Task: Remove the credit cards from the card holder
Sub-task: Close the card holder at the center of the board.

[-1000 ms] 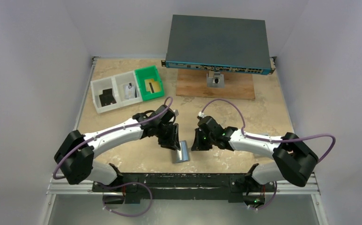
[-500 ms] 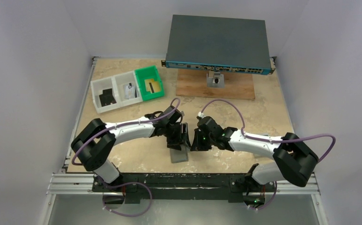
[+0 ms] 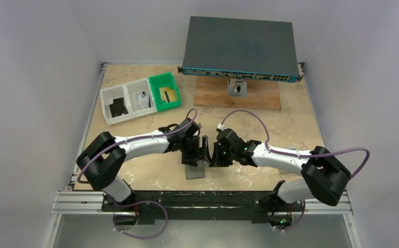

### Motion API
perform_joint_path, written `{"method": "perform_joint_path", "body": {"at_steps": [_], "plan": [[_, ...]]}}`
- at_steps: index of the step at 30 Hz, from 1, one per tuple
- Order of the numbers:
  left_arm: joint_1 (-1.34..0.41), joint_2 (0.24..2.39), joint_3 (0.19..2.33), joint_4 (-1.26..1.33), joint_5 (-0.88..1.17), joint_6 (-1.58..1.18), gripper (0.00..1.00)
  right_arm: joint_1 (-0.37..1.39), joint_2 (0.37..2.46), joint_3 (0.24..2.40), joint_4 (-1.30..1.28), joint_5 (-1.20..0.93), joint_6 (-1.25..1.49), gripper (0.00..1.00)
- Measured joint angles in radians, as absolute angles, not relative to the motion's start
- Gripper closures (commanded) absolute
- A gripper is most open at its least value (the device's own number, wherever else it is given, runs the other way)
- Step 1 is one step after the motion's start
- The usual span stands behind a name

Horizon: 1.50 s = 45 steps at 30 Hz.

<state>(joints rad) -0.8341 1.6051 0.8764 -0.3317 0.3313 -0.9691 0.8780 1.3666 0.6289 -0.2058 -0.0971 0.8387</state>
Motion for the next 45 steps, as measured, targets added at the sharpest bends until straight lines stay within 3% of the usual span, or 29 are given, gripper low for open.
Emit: {"method": "perform_joint_path", "body": {"at_steps": [4,10,17,23,37,45], "plan": [[-0.832,1.524,0.868,-0.379,0.298,-0.941,0.32,0.883,1.367,0.641,-0.201,-0.096,0.844,1.00],[-0.818,1.392,0.868,-0.442,0.270,-0.894,0.47,0.883,1.367,0.643,-0.202,-0.096,0.845,1.00],[-0.805,1.347,0.839,-0.512,0.216,-0.869,0.82,0.883,1.367,0.653,-0.206,-0.095,0.845,1.00],[-0.798,1.333,0.813,-0.580,0.146,-0.860,0.99,0.883,1.367,0.659,-0.206,-0.095,0.845,1.00],[-0.793,1.505,0.805,-0.485,0.184,-0.850,0.98,0.883,1.377,0.680,-0.205,-0.097,0.845,1.00],[-0.792,1.586,0.844,-0.486,0.207,-0.853,0.99,0.885,1.411,0.699,-0.176,-0.125,0.850,0.81]]}}
